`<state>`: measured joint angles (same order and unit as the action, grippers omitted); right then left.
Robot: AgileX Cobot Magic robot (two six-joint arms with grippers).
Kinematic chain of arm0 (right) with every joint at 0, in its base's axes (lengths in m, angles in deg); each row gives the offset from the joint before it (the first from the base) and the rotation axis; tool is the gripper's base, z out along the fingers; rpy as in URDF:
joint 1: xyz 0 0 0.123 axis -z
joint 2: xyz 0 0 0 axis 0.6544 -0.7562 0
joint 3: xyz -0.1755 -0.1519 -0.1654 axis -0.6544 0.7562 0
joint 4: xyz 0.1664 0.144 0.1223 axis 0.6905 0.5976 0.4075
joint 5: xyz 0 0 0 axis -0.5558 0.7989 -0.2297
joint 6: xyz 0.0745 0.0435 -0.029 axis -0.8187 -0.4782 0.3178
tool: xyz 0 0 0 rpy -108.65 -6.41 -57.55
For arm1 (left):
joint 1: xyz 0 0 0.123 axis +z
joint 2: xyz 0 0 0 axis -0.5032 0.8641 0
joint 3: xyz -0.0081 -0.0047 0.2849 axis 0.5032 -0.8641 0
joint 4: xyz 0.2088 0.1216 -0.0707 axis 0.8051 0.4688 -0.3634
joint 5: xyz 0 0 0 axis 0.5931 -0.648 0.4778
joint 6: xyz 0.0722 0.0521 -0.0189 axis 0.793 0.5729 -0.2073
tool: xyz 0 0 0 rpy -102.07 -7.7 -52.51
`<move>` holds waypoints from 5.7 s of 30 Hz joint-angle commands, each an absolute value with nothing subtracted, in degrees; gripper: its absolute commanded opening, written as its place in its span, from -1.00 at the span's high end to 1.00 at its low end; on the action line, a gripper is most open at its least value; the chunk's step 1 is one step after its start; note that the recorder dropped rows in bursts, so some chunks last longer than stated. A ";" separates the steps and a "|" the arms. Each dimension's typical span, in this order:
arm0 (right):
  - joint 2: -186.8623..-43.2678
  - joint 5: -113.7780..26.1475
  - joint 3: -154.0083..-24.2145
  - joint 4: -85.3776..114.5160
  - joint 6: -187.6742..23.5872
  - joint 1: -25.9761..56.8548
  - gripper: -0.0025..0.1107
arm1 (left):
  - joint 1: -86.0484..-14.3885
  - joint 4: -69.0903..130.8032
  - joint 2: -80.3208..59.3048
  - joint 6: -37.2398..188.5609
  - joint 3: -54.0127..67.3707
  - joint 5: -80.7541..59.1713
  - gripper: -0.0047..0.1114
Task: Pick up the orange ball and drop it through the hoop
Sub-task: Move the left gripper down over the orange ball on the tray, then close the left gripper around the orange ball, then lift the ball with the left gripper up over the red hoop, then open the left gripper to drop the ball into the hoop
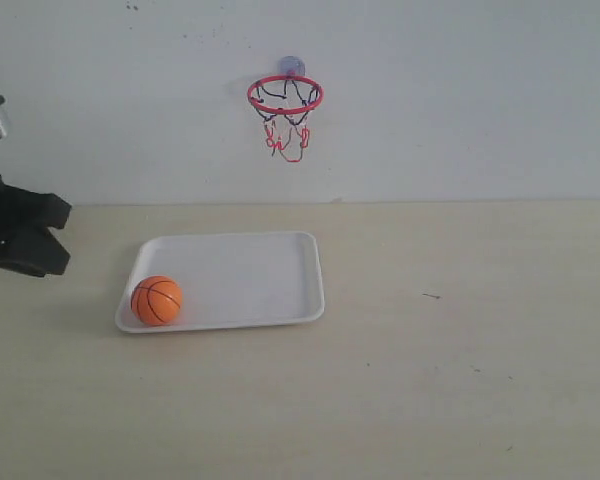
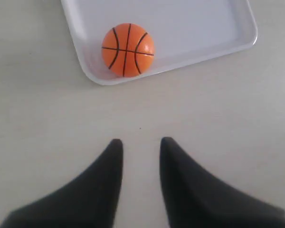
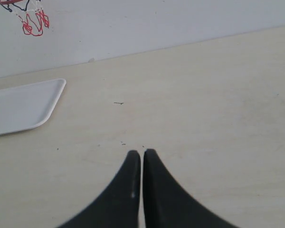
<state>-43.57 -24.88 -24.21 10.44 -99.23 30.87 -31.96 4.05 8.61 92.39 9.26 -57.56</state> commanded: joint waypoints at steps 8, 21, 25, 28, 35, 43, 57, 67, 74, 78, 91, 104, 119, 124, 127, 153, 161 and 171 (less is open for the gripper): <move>-43.27 -25.35 -24.21 9.97 -99.01 31.13 0.93 | -32.62 -1.17 18.80 98.08 16.93 -56.03 -0.40; -43.27 -25.35 -24.21 9.97 -99.00 31.13 0.93 | -42.24 14.17 32.22 91.64 29.74 -56.22 -0.56; -43.27 -25.35 -24.21 9.97 -98.88 31.13 0.93 | -42.24 14.17 34.95 91.64 30.69 -55.30 -0.70; -43.27 -25.35 -24.21 9.97 -98.98 31.13 0.93 | -42.24 14.17 35.99 91.76 30.69 -53.44 -0.70; -43.27 -25.35 -24.21 9.97 -98.87 31.13 0.93 | -42.24 14.17 38.59 92.76 30.69 -50.77 -0.70; -43.27 -25.35 -24.21 9.97 -98.89 31.13 0.93 | -42.24 14.17 40.83 92.76 30.69 -51.72 -0.64; -43.27 -25.35 -24.21 9.97 -99.00 31.13 0.93 | -42.24 14.24 41.71 92.76 30.69 -51.10 0.07; -43.27 -25.35 -24.21 9.97 -99.00 31.13 0.93 | -42.24 14.39 41.35 97.17 31.20 -51.10 0.85; -43.27 -25.35 -24.21 9.97 -98.88 31.13 0.93 | -42.24 13.80 37.63 100.38 37.74 -47.30 0.85; -43.27 -25.35 -24.21 9.97 -98.88 31.13 0.93 | -42.24 10.41 37.21 105.96 44.05 -44.54 0.85; -43.27 -25.35 -24.21 9.97 -98.88 31.13 0.93 | -42.24 -12.70 44.01 117.01 63.35 -40.46 0.85; -43.27 -25.35 -24.21 9.97 -98.88 31.13 0.93 | -42.24 -42.38 54.53 140.43 74.04 -39.90 0.85; -43.27 -25.35 -24.21 9.97 -99.11 31.13 0.93 | -44.71 -47.85 57.15 141.75 77.57 -40.48 0.85; -43.27 -25.35 -24.21 9.97 -99.11 31.13 0.93 | -45.56 -49.13 57.15 143.26 77.57 -39.42 0.85; -43.27 -25.35 -24.21 9.97 -99.11 31.13 0.93 | -45.56 -49.49 57.15 143.26 77.57 -39.54 0.81; -43.27 -25.35 -24.21 9.97 -99.11 31.13 0.93 | -44.41 -49.04 57.15 143.14 77.57 -39.03 -0.31; -43.27 -25.35 -24.21 9.97 -99.11 31.13 0.93 | -44.14 -48.07 57.15 142.69 77.57 -40.29 -0.30; -43.27 -25.35 -24.21 9.97 -99.11 31.13 0.93 | -38.53 -16.89 55.16 109.36 77.57 -55.20 0.42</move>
<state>-43.57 -24.88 -24.21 10.44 -99.23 30.87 -40.54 -26.02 56.08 121.08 77.20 -49.64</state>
